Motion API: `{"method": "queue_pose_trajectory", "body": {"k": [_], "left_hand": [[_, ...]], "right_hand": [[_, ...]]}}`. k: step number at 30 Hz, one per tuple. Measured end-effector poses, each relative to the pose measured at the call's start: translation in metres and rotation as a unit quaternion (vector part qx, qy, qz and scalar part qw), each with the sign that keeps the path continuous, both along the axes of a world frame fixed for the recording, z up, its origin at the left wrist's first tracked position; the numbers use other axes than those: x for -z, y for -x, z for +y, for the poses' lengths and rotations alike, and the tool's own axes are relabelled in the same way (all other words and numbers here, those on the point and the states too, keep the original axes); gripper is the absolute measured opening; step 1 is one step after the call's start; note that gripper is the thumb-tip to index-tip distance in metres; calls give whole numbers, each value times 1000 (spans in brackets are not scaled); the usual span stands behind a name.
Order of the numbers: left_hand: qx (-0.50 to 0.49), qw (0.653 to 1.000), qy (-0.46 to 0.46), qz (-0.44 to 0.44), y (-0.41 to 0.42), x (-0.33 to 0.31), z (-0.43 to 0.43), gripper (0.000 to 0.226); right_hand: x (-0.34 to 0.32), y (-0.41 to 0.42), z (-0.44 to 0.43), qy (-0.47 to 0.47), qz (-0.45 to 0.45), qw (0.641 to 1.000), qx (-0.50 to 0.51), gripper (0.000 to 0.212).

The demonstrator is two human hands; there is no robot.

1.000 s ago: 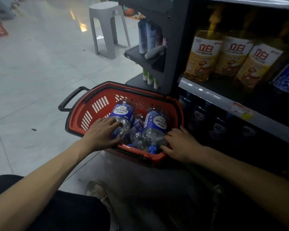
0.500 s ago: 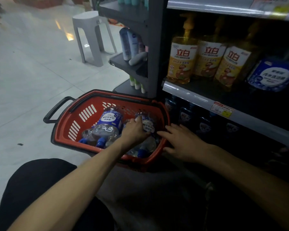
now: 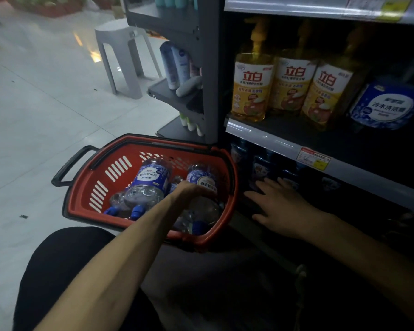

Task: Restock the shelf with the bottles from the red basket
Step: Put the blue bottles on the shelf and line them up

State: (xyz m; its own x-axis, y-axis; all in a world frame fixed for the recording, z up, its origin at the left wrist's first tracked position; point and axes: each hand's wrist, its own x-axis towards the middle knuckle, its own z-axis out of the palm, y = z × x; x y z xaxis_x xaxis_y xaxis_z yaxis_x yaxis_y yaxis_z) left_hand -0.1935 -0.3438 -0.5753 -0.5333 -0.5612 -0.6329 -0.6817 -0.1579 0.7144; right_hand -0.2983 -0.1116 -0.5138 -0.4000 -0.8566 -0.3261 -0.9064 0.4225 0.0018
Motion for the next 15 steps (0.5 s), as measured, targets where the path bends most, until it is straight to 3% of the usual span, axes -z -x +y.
{"method": "queue_pose_trajectory", "body": {"k": [8,10,13,15], "left_hand": [[-4,998,57,-11,-4,-17,12,46],[6,997,67,-31,-2,-22,7,59],[29,992,102,-75,3,-38,9,47],[62,983,132,-113,12,-34,1,59]], "right_hand": [[-10,3,-6,24,-5,1000,-8,68],[-12,2,-8,32,-2,999,-14,71],[-11,1,-9,25,-3,999,-31,72],[-12,3,-10,28,-8,999,-33,70]]}}
